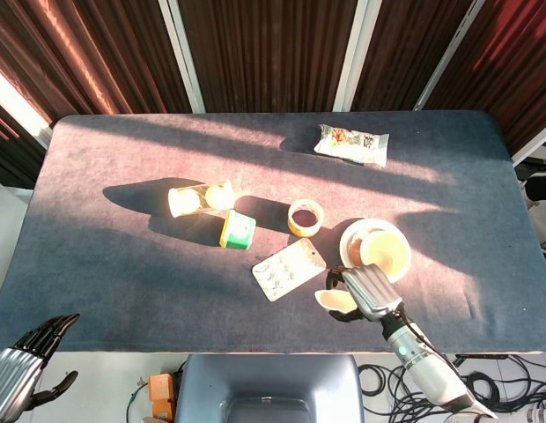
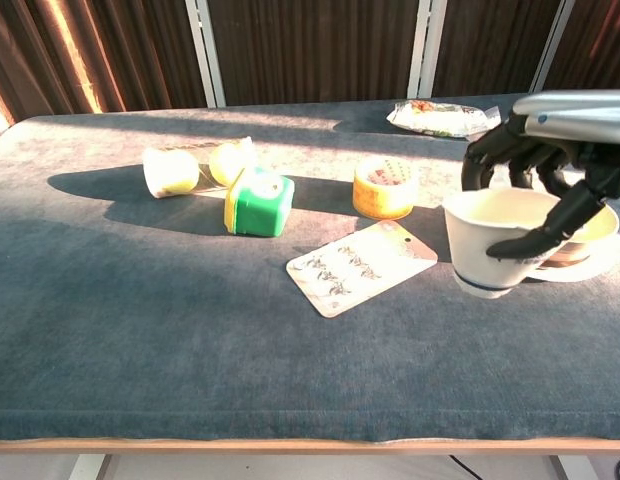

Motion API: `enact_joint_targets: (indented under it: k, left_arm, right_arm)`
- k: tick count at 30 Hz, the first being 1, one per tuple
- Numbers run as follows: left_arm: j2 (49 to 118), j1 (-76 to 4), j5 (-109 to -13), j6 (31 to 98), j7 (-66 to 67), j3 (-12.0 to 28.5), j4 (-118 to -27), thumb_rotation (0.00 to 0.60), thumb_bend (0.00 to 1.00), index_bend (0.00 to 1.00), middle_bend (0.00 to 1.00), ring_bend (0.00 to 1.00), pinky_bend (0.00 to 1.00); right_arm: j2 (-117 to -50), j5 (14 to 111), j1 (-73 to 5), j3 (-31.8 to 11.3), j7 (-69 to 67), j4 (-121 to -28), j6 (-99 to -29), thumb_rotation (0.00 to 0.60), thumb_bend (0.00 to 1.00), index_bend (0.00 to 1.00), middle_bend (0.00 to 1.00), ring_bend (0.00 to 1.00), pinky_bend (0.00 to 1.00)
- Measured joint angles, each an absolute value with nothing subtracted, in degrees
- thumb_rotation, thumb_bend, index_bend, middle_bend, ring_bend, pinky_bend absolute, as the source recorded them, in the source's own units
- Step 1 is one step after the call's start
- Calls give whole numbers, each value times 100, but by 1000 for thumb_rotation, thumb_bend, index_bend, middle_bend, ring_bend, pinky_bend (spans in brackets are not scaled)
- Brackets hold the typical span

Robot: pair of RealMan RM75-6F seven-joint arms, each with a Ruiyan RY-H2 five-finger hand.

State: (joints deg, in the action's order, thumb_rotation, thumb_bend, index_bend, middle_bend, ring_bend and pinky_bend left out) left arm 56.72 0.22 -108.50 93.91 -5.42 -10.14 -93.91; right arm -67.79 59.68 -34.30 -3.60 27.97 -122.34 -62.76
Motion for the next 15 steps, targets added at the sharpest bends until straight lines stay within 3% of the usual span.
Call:
enact_joint_targets:
  k: [9,15]
  left_arm:
    - [5658,22,-10835,9373,-568,-1022,-9396,600,253,25,148,156,343]
    - [5662,23,-10835,9369,-545,-1019,-9403,600,254,25,148,156,343]
  right_arm:
    - [-7070,5696,-3588,-105,2905,-11624,-5786,600,171,413,405,428,605]
    - [-7042,5573,-3685,13,2949,-11446,-5601,600,171,243,222,187,390]
